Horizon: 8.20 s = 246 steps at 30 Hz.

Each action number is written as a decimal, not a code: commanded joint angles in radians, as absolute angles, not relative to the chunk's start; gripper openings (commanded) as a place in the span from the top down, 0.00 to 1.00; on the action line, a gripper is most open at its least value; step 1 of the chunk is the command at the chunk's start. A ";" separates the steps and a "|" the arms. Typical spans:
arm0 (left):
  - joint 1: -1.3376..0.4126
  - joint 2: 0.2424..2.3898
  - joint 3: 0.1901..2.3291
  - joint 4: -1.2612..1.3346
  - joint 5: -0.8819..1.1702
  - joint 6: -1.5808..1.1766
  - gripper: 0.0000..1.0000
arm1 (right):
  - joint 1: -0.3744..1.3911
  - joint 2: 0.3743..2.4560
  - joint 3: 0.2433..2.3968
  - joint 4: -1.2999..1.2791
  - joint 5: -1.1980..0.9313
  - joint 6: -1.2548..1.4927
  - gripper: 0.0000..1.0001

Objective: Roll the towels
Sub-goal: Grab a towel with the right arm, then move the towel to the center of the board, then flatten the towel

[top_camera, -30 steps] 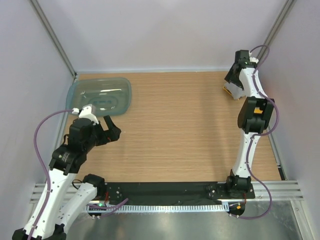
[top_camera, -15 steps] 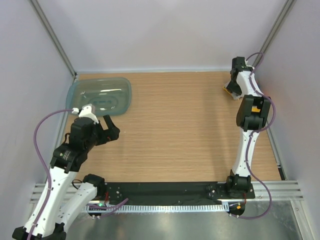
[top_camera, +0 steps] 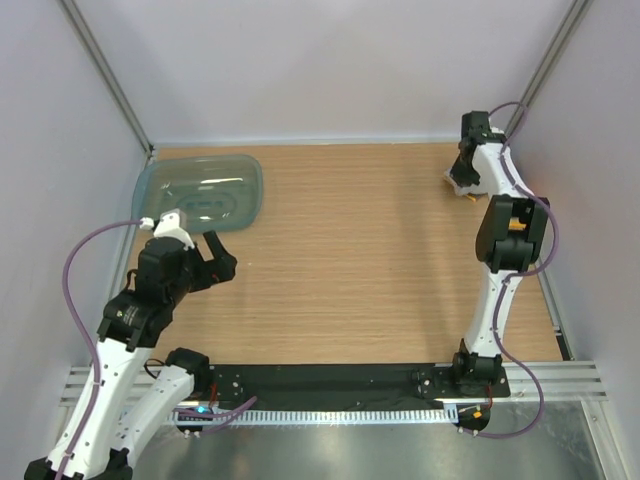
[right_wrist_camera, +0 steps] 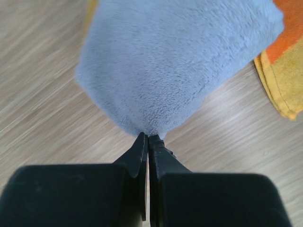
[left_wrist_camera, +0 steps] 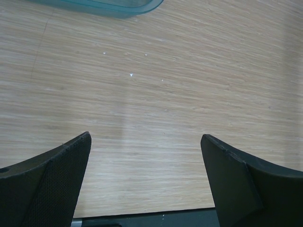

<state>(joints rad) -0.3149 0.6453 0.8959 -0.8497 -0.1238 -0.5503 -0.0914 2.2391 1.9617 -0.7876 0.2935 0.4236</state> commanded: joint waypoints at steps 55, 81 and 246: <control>-0.318 0.594 0.864 -0.808 -0.244 -0.518 0.00 | 0.830 1.761 1.193 -0.258 -0.118 0.669 0.99; -0.319 0.681 0.879 -0.795 -0.143 -0.515 0.14 | 0.854 1.487 1.210 -0.641 0.257 0.621 0.13; -0.988 0.960 1.583 -1.279 -0.353 -0.617 1.00 | 0.640 0.749 1.086 -0.730 -0.158 0.370 0.99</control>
